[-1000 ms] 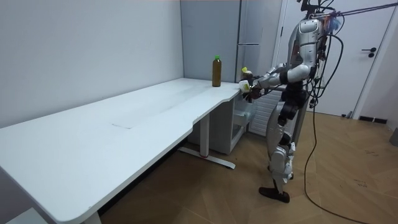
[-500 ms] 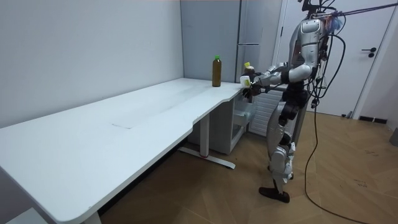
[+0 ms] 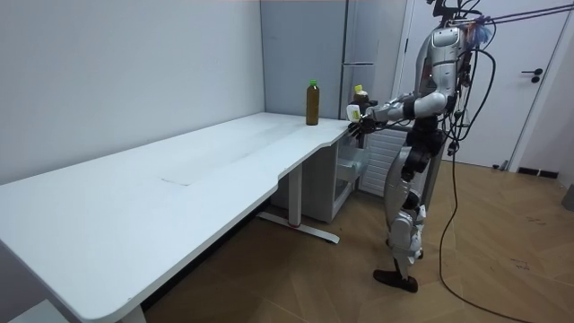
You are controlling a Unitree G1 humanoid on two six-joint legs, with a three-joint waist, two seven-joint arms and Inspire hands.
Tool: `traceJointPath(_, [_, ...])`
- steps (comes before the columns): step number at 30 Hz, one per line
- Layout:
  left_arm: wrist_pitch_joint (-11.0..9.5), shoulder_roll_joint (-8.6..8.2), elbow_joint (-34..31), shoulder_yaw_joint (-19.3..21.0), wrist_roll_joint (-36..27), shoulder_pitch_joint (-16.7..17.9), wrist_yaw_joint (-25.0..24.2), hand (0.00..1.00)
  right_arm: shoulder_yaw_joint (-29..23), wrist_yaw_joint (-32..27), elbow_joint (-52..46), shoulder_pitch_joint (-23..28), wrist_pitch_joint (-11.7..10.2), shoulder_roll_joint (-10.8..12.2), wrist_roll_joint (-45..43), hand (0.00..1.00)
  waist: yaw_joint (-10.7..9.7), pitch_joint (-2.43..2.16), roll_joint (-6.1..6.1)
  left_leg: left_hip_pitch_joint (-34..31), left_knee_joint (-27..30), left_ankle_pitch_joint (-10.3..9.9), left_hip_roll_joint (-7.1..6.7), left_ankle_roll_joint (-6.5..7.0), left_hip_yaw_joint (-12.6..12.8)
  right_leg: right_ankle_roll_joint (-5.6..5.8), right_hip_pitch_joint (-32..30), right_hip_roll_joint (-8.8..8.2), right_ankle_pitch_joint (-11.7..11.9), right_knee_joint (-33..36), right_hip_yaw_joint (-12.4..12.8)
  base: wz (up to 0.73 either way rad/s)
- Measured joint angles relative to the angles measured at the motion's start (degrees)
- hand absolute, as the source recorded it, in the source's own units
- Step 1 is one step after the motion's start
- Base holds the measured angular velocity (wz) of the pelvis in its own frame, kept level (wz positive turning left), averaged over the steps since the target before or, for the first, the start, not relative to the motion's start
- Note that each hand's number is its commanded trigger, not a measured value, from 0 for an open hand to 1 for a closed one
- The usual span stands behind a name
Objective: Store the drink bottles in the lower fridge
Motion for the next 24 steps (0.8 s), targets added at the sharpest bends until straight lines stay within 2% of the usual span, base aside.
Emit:
traceJointPath(6, [-0.3, 0.02, 0.1, -0.3, 0.1, -0.2, 0.0, 1.00, 0.1, -0.1, 0.4, 0.0, 0.0, 0.0, 1.3, 0.00, 0.1, 0.07, 0.47, 1.1, -0.4, 0.0, 0.07, -0.03, 0.3, -0.10, 1.0, 0.04, 0.1, -0.1, 0.0, -0.01])
traceJointPath(7, [-0.3, 0.02, 0.1, -0.3, 0.1, -0.1, 0.0, 1.00, 0.1, -0.1, 0.6, 0.0, 0.0, 0.0, 1.4, 0.00, 0.1, -0.11, 0.70, 1.2, -0.8, 0.0, 0.06, -0.03, 0.3, -0.10, 1.0, 0.04, 0.1, -0.1, 0.0, 0.00])
traceJointPath(10, [-0.3, 0.02, 0.4, -0.5, 1.1, 0.0, 0.1, 1.00, 0.2, 0.0, 2.2, 0.0, 0.0, 0.5, 3.1, 0.00, 0.1, -0.28, 1.02, 1.1, -1.1, 0.0, 0.04, -0.04, 0.2, -0.09, 1.0, 0.05, 0.1, 0.0, 0.0, 0.00])
traceJointPath(17, [-0.2, 0.20, 0.6, -1.2, 2.3, 0.2, 0.2, 1.00, 1.2, 0.0, 4.5, 0.0, 0.1, 0.2, 7.5, 0.00, 0.4, -0.43, 0.80, 1.3, -1.0, 0.0, 0.05, -0.06, 0.2, -0.09, 1.0, 0.07, 0.1, 0.0, 0.1, 0.00])
traceJointPath(18, [-0.2, 0.20, 0.6, -1.2, 2.3, 0.2, 0.2, 1.00, 1.2, 0.0, 4.9, 0.0, 0.1, 0.2, 8.2, 0.09, 0.4, -0.39, 0.64, 1.6, -1.0, 0.1, 0.05, -0.08, 0.3, -0.09, 1.1, 0.07, 0.1, 0.0, 0.1, 0.00])
traceJointPath(19, [-0.2, 0.20, 0.7, -1.2, 2.3, 0.2, 0.2, 1.00, 1.3, 0.0, 5.2, 0.0, 0.1, 0.3, 8.9, 0.26, 0.5, -0.39, 0.51, 1.7, -1.0, 0.1, 0.05, -0.08, 0.3, -0.09, 1.2, 0.07, 0.1, 0.0, 0.1, 0.00])
traceJointPath(21, [-0.2, 0.22, 0.9, -1.3, 2.3, 0.2, 0.2, 1.00, 1.3, 0.0, 6.2, -0.1, 0.1, 0.4, 10.4, 0.80, 0.4, -0.37, 0.39, 1.9, -1.1, 0.1, 0.05, -0.08, 0.3, -0.09, 1.4, 0.08, 0.1, -0.1, 0.1, 0.00])
traceJointPath(22, [-0.1, 0.24, 0.9, -1.5, 2.4, 0.2, 0.2, 1.00, 1.4, 0.0, 6.3, -0.1, 0.1, 0.4, 10.4, 1.00, 0.4, -0.35, 0.37, 1.8, -1.3, 0.1, 0.05, -0.09, 0.3, -0.09, 1.4, 0.08, 0.1, -0.1, 0.1, 0.00])
traceJointPath(24, [-0.1, 0.27, 0.9, -1.7, 2.4, 0.2, 0.2, 1.00, 1.4, -0.1, 6.4, -0.1, 0.1, 0.4, 10.4, 1.00, 0.4, -0.35, 0.38, 1.8, -1.5, 0.0, 0.05, -0.09, 0.3, -0.09, 1.4, 0.10, 0.1, -0.2, 0.0, 0.00])
